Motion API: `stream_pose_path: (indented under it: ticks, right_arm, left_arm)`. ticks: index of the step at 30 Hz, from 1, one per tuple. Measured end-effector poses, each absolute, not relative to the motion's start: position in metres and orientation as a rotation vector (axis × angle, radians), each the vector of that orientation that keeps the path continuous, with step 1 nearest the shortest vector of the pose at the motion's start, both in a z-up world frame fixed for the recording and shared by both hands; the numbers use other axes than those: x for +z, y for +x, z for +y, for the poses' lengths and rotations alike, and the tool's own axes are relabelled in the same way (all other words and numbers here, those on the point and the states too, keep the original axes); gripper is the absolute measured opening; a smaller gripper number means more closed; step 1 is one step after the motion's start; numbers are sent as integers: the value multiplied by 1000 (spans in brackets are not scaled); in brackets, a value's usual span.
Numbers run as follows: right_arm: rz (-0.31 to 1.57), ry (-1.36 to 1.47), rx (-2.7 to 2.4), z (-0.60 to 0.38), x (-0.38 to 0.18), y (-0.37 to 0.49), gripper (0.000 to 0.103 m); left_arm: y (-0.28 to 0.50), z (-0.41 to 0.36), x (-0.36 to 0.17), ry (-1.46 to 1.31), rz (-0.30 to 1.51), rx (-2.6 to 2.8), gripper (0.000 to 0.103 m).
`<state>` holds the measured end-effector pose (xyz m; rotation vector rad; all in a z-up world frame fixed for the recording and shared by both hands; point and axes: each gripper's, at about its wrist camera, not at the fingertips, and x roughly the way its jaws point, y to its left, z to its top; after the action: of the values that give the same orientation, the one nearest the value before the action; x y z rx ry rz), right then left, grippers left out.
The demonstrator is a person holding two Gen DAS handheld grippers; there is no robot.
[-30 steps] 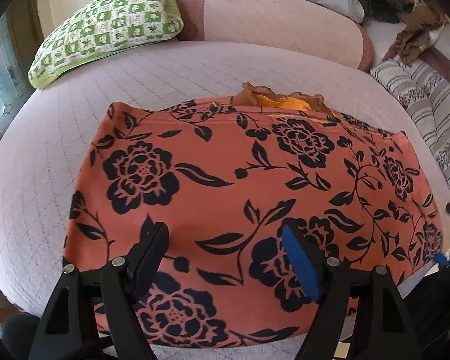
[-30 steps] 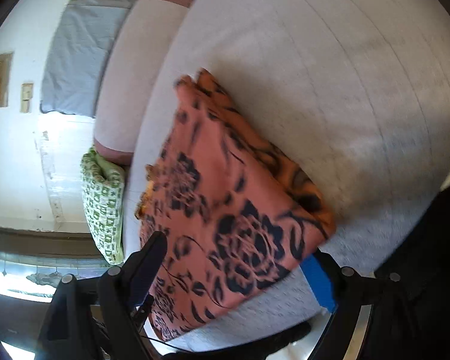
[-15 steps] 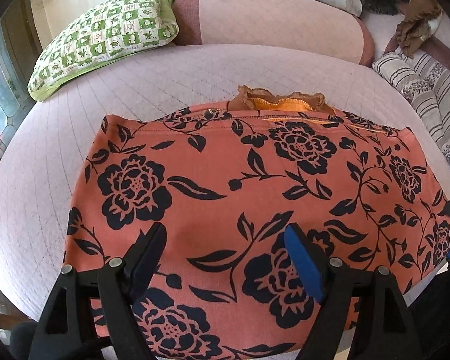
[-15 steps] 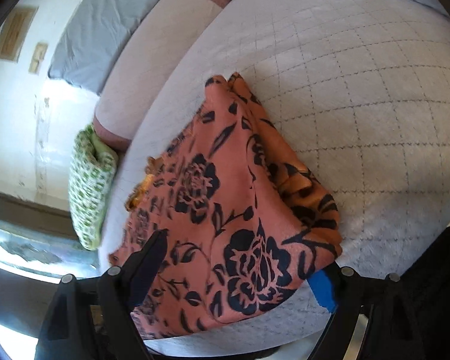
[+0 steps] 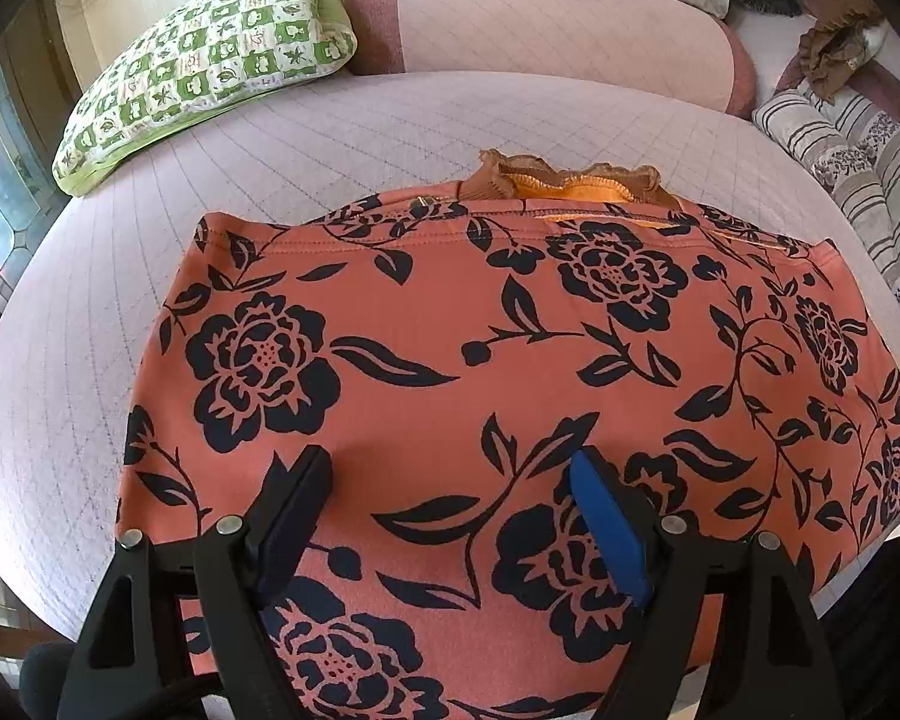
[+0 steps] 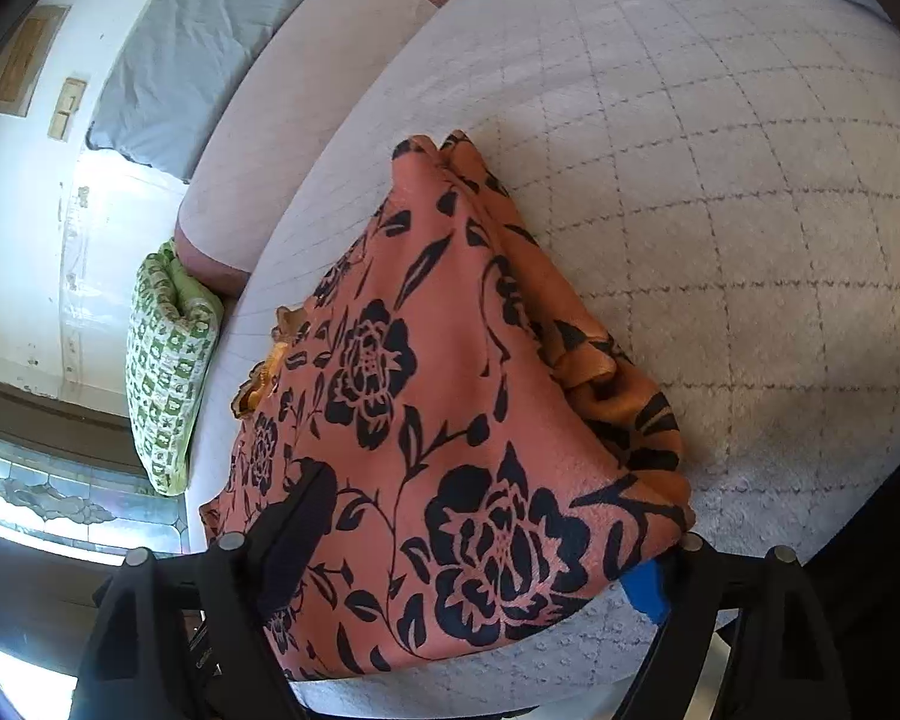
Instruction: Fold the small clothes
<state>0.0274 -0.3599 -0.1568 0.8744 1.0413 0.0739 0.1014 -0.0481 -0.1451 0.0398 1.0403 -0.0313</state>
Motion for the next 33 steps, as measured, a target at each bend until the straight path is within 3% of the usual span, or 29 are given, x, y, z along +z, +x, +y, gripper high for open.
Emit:
stream_pose_path:
  ticks: [5, 9, 14, 20, 21, 23, 24, 30, 33]
  right_arm:
    - [1043, 889, 64, -366, -160, 25, 70]
    - [1051, 870, 43, -369, -162, 23, 52]
    - [1050, 860, 24, -369, -158, 20, 50]
    - [1058, 835, 14, -366, -158, 23, 51]
    - [1063, 803, 19, -363, -158, 25, 48]
    - [1071, 750, 26, -357, -154, 29, 21]
    - [1070, 724, 31, -353, -148, 31, 16]
    - [919, 475, 124, -297, -60, 46, 12]
    - [833, 335, 251, -227, -8, 55, 12]
  left_arm:
    - [99, -48, -139, 38, 1029, -37, 82]
    - [96, -48, -129, 33, 983, -39, 82]
    - [103, -54, -158, 85, 1033, -46, 85]
    - [92, -51, -131, 52, 943, -44, 85]
    - [93, -52, -137, 65, 948, -41, 85]
    - [101, -55, -165, 98, 1041, -62, 89]
    - [100, -55, -164, 113, 985, -63, 90]
    - [96, -21, -140, -108, 990, -103, 88]
    - [63, 28, -103, -235, 847, -36, 88]
